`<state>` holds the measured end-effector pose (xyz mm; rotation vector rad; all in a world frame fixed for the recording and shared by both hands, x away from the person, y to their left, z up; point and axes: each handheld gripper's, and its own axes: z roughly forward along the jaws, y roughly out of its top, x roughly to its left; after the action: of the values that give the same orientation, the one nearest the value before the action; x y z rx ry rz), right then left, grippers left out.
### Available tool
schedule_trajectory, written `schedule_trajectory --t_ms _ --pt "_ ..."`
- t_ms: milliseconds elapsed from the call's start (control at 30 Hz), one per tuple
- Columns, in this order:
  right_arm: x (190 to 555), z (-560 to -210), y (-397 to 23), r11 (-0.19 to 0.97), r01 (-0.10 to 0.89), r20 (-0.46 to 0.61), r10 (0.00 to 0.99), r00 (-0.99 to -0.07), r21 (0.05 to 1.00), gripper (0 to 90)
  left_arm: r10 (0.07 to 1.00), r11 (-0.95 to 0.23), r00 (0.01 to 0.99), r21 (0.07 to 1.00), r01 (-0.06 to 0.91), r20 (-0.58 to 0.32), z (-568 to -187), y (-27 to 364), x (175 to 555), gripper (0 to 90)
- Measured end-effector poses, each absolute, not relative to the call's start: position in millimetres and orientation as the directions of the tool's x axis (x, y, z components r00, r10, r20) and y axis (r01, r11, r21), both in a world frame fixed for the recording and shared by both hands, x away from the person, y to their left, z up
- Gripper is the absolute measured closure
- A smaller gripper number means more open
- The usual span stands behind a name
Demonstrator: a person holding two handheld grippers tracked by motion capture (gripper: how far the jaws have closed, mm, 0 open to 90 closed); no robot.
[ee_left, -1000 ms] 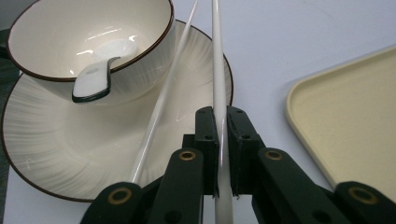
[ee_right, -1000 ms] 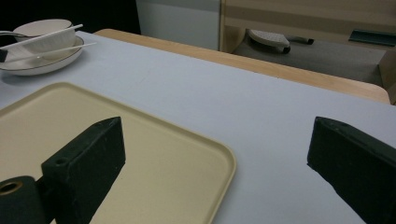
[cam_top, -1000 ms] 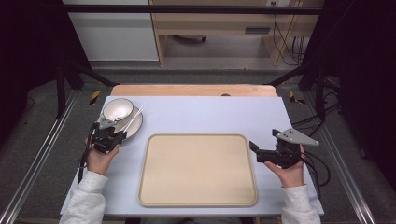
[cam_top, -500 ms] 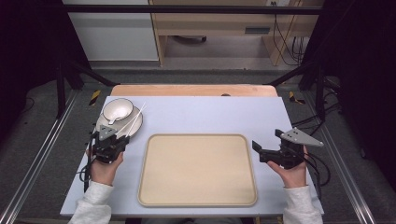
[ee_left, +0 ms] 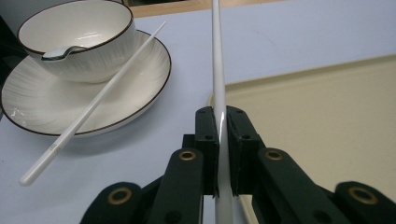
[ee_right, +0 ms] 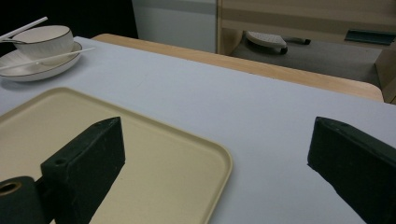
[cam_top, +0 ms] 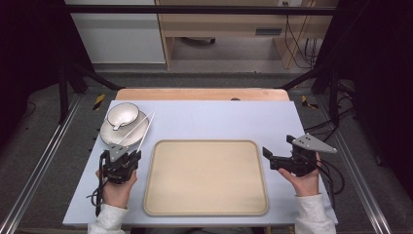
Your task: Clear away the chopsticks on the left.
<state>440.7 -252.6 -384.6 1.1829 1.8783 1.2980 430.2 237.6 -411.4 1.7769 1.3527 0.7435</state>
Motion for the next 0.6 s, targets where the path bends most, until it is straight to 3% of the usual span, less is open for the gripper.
schedule_trajectory --t_ms 333,600 --pt "438.7 -382.6 -251.8 0.135 0.342 0.039 0.889 -0.457 0.93 4.3 0.973 -0.102 0.23 0.863 0.495 -0.016 -408.7 213.7 411.1 84.1" --pt "439.5 -384.2 -249.3 0.137 0.351 0.045 0.885 -0.463 0.926 4.4 0.976 -0.021 0.198 0.867 0.498 -0.09 -426.4 203.5 396.7 84.1"
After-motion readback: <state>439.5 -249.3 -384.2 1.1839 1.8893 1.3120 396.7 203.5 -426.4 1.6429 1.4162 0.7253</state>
